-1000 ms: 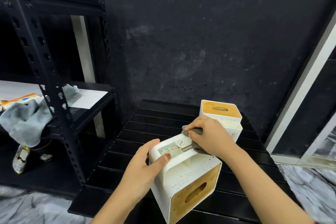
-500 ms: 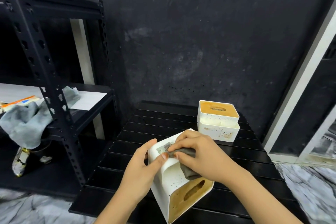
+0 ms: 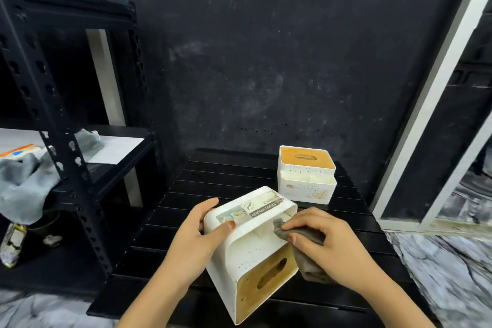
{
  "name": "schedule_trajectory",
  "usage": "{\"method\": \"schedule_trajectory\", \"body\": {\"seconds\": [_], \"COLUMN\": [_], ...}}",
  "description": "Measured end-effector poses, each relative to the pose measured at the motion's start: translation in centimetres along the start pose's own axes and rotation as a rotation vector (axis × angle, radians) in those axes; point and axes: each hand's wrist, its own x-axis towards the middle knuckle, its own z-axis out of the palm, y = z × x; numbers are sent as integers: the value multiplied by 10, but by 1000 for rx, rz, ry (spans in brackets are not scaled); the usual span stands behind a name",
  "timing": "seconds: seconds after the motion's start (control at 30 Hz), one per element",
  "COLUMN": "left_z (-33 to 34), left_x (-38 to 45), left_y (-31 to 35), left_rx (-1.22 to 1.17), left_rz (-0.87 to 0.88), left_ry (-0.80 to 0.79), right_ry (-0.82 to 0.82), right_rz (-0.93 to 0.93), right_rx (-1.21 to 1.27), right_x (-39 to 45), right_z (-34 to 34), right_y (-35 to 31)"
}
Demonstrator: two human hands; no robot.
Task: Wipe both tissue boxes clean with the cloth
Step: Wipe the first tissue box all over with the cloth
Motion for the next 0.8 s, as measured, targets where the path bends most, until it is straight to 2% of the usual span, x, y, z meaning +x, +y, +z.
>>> {"method": "schedule_trajectory", "body": {"seconds": [0.17,0.47,0.57,0.8], "left_z": [13,15,15,16], "left_x": [0,-2,-1,1], "left_y": [12,13,9,5], "left_rx": [-12,-28,-47,-11], "left_rz": [16,65,68,54], "left_ry": [-36,-42,-30,-15], "right_ry": [92,389,411,425], "right_rz": [101,67,58,57], "right_rx": [17,-75,-74,-365], "right_x": [3,10,11,0], "right_z": [6,41,45,53], "right_y": [1,9,11,13]}}
